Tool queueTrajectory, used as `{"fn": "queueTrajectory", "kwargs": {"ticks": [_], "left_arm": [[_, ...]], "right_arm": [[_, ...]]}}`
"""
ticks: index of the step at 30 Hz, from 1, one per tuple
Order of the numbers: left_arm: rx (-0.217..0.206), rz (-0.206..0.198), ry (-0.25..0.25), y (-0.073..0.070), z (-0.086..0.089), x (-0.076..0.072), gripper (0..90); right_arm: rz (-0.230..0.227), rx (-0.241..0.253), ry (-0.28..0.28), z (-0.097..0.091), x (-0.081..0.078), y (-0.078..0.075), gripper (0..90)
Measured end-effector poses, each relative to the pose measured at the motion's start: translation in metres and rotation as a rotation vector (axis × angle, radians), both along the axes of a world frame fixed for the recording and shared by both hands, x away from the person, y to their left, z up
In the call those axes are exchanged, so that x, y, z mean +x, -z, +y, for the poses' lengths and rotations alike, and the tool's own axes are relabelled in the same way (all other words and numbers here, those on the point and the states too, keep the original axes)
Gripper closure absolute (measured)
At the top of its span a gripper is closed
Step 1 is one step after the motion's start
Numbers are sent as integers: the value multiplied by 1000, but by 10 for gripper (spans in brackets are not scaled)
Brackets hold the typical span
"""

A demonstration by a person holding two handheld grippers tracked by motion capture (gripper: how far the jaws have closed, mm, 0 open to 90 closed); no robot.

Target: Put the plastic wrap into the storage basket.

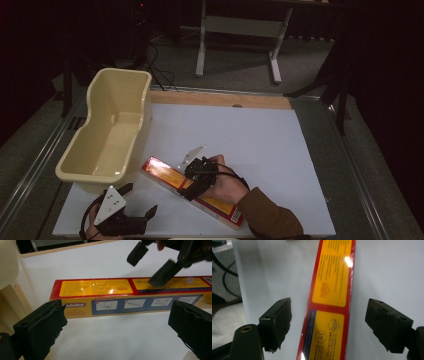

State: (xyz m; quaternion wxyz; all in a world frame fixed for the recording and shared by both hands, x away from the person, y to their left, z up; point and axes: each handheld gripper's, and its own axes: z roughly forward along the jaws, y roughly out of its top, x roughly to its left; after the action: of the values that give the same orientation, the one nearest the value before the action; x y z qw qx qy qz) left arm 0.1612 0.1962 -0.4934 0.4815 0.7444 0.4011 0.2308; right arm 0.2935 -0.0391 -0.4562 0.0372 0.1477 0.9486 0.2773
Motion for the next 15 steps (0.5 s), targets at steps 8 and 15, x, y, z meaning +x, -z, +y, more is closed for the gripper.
{"fn": "queueTrajectory", "kwargs": {"ticks": [8,15], "left_arm": [[2,1,0,0,0,0,6],[-2,1,-1,0,1,-1,6]], "right_arm": [[17,-89,-6,11,4,14,212],[34,-170,-18,18,6,25,259]]}}
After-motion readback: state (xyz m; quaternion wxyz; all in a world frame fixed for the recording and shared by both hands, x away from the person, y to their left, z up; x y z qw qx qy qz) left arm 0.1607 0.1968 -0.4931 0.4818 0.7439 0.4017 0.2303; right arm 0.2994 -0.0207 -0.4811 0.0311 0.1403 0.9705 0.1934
